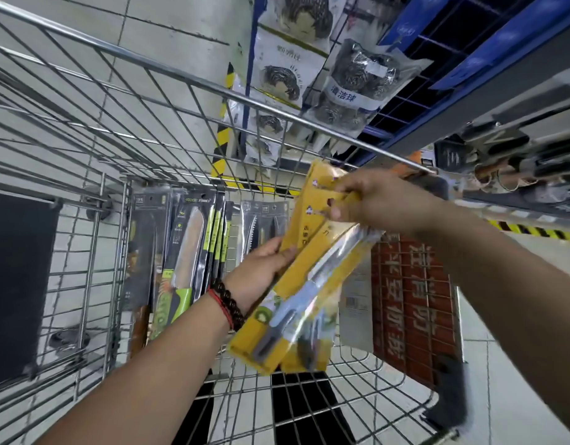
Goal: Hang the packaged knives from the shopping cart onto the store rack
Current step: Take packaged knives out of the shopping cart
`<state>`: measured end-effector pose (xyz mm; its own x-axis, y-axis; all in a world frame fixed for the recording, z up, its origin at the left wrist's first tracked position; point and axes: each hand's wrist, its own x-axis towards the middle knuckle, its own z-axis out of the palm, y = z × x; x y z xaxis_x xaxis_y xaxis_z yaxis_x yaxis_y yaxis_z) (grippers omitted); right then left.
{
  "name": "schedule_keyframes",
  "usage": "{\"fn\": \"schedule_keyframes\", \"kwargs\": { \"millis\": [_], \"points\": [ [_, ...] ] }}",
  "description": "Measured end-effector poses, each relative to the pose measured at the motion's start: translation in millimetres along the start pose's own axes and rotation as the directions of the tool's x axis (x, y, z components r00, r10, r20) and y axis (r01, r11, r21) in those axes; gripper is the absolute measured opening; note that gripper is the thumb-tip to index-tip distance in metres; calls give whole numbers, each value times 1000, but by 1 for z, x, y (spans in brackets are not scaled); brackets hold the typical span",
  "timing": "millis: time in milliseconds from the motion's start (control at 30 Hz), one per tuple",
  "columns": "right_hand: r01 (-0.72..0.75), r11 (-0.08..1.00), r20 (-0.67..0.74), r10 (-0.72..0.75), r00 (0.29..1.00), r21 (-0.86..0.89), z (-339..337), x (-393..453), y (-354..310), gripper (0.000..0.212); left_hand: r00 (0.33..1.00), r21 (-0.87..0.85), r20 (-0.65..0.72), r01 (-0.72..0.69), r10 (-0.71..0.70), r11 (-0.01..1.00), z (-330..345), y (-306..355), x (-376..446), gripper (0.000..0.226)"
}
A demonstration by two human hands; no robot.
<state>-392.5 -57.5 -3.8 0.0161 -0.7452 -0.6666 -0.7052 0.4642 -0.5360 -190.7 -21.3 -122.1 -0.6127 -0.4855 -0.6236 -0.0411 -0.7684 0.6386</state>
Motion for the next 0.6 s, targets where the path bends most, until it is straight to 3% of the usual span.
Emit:
{"fn": "schedule_keyframes", "kwargs": {
  "millis": [33, 133, 167, 200, 267, 333, 400, 433, 500, 533, 600],
  "points": [
    [-12, 999, -12, 13, 1000, 53, 10, 9, 6, 12, 999, 8, 20, 26, -26, 1000, -2, 1, 0, 25],
    [-50, 997, -80, 55, 995, 63, 34, 25, 11, 20, 994, -22, 45, 104, -103, 994, -9, -1, -4, 77],
    [-62, 996, -130, 70, 989, 59, 42, 28, 11, 27, 993, -24, 44, 112, -111, 993, -11, -3, -5, 84],
    [-62, 996, -188, 73, 979, 63, 50, 31, 10, 36, 994, -9, 10, 111, -111, 994, -10, -6, -4, 75],
    [-15, 999, -327, 30, 945, 49, 67, 34, 8, 59, 994, -25, -79, 73, -75, 997, -9, -12, -6, 26],
    [20, 999, -464, -2, 886, 35, 90, 32, 10, 80, 990, -40, -132, 38, -43, 998, -2, -18, -7, 14],
    [-21, 972, -547, 151, 824, 236, 110, 18, 12, 81, 978, -108, -204, 24, -46, 994, -3, -23, -8, 14],
    [-53, 908, -493, 274, 826, 416, 119, 10, 14, 77, 969, -161, -239, 23, -62, 987, -5, -23, -7, 23],
    [-150, 679, -169, 379, 910, 718, 139, -10, 22, 58, 956, -228, -287, -5, -62, 974, -12, -27, -4, 75],
    [-222, 593, 12, 337, 941, 774, 151, -17, 29, 47, 951, -234, -301, 1, -73, 972, -15, -30, -3, 92],
    [-338, 455, 244, 254, 936, 824, 178, -25, 41, 42, 938, -217, -330, 30, -102, 976, -21, -36, 1, 91]
  ]
}}
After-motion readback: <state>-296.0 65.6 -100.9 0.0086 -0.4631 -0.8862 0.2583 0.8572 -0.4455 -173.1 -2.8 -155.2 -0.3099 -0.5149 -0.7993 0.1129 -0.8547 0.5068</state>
